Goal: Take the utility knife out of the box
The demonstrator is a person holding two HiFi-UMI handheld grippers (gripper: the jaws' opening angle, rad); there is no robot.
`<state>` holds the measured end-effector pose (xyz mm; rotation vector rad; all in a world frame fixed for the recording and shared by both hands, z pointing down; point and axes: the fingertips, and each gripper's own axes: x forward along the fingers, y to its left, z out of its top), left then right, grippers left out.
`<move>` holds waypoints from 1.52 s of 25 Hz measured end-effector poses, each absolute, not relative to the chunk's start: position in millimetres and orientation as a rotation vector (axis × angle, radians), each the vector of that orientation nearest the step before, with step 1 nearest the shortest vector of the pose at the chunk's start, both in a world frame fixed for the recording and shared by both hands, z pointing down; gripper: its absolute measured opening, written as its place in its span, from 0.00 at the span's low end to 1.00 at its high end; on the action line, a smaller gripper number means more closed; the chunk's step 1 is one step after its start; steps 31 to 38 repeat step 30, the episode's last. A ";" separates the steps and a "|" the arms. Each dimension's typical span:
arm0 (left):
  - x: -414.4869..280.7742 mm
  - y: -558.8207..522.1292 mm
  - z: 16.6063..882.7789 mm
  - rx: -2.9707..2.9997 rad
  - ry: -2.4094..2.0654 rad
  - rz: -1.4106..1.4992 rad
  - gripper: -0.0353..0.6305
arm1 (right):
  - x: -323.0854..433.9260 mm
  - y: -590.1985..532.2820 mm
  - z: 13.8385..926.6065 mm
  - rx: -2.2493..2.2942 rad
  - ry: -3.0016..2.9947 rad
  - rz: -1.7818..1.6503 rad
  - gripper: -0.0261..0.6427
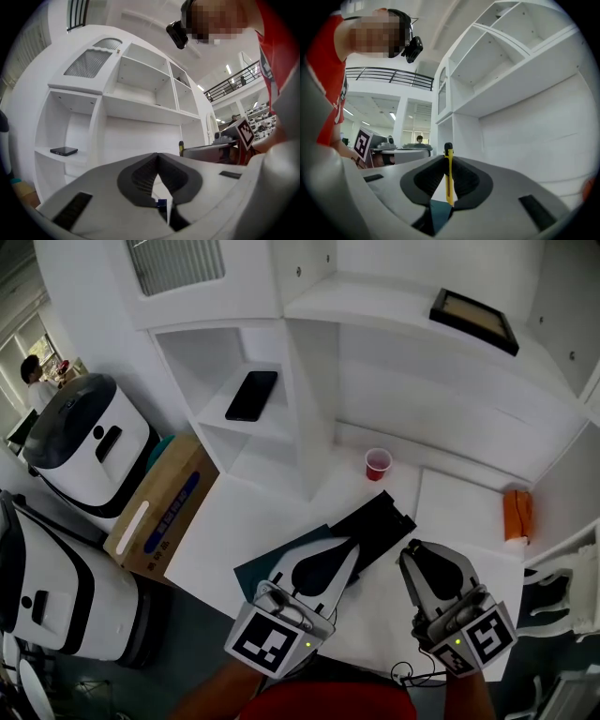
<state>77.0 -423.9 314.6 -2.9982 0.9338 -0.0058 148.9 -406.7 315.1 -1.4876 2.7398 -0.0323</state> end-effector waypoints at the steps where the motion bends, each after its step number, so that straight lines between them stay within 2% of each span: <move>1: 77.7 -421.7 314.4 -2.998 0.929 -0.006 0.11 | 149.6 -404.0 312.7 -1.499 2.712 -0.033 0.15; 38: 89.1 -394.1 306.2 -2.994 0.876 0.021 0.11 | 153.1 -379.0 288.7 -1.492 2.633 -0.020 0.15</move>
